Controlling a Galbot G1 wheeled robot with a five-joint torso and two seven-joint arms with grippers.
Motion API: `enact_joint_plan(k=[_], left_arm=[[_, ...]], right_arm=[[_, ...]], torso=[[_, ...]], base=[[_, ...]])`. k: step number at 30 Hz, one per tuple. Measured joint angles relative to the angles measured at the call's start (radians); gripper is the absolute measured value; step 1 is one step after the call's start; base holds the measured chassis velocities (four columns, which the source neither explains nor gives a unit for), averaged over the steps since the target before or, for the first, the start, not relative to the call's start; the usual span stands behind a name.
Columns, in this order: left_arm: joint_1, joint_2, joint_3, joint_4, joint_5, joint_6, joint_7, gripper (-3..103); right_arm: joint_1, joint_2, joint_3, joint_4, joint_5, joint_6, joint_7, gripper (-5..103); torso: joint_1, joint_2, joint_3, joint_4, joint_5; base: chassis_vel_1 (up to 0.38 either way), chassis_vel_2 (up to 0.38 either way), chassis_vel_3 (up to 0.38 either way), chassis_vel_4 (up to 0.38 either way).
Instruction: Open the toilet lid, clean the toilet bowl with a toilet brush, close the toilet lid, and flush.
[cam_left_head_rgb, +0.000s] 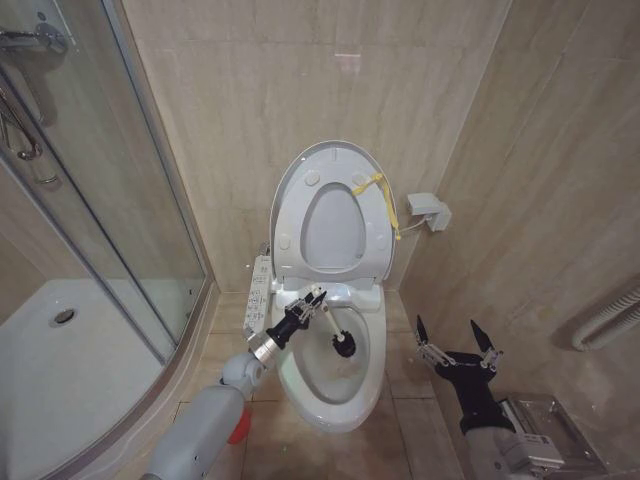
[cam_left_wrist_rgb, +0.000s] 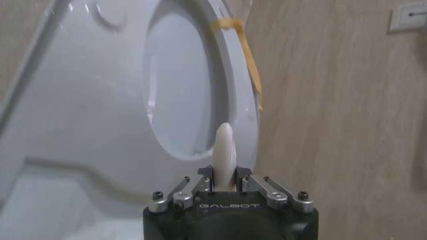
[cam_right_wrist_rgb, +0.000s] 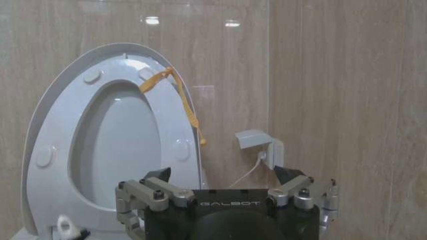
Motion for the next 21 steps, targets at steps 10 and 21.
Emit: enact_joint_plan(k=[10, 21], left_arm=[[0.031, -0.042, -0.023, 0.122, 0.126, -0.069, 0.053, 22], [0.013, -0.058, -0.014, 0.053, 0.131, -0.091, 0.034, 22]], right_arm=[[0.000, 0.000, 0.000, 0.000, 0.000, 0.000, 0.000, 100], [0.000, 0.000, 0.000, 0.000, 0.000, 0.000, 0.000, 100]], torso=[[0.000, 0.000, 0.000, 0.0003, -0.0001], [0.000, 0.000, 0.000, -0.0007, -0.0003]], base=[[0.000, 0.000, 0.000, 0.000], [0.000, 0.000, 0.000, 0.000]])
